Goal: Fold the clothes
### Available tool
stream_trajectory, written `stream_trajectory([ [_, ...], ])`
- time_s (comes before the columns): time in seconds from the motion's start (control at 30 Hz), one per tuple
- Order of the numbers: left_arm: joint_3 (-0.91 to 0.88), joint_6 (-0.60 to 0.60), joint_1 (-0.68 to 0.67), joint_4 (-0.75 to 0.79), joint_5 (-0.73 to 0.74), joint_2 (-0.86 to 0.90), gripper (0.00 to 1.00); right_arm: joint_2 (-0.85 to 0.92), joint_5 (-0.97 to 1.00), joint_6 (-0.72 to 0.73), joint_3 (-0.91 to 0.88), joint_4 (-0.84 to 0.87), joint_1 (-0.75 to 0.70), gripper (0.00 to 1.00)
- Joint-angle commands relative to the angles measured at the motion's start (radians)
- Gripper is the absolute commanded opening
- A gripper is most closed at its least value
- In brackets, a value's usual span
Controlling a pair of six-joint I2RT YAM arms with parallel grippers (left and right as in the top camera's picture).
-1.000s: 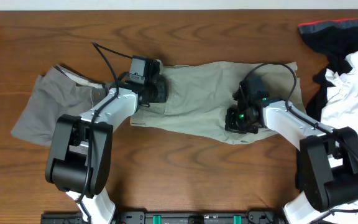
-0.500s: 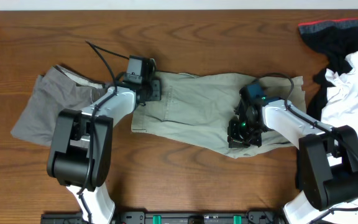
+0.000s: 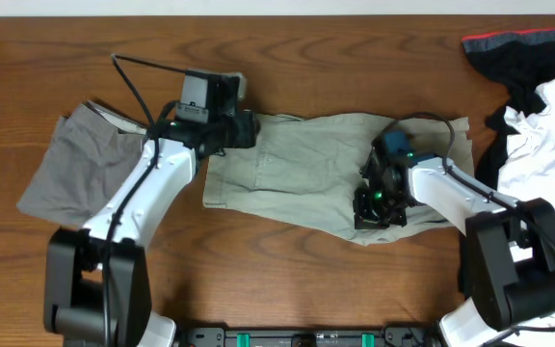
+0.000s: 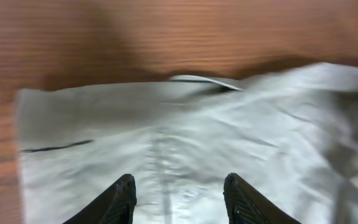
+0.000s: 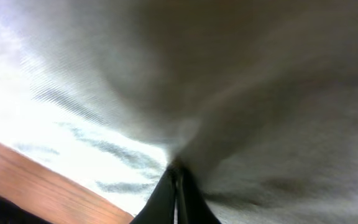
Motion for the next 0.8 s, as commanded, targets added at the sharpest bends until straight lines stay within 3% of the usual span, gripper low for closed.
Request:
stream_trajectory([
  [0.0, 0.006, 0.07, -0.061, -0.027, 0.023, 0.032, 0.47, -0.073, 0.015, -0.079, -0.037, 0.003, 0.007, 0.06],
  [0.07, 0.006, 0.094, -0.093, -0.016, 0.023, 0.062, 0.47, -0.132, 0.023, -0.079, -0.037, 0.02, 0.007, 0.06],
  [0.3, 0.006, 0.115, -0.167, 0.127, 0.019, 0.23, 0.24, -0.196, 0.15, 0.039, -0.037, 0.072, -0.004, 0.01],
  [0.57, 0.006, 0.086, -0.17, 0.22, -0.002, 0.34, 0.22, -0.07, 0.155, 0.038, -0.038, 0.213, -0.003, 0.01],
  [0.77, 0.006, 0.065, -0.164, 0.22, -0.141, 0.363, 0.22, 0.039, 0.165, 0.037, -0.038, 0.098, -0.003, 0.01],
])
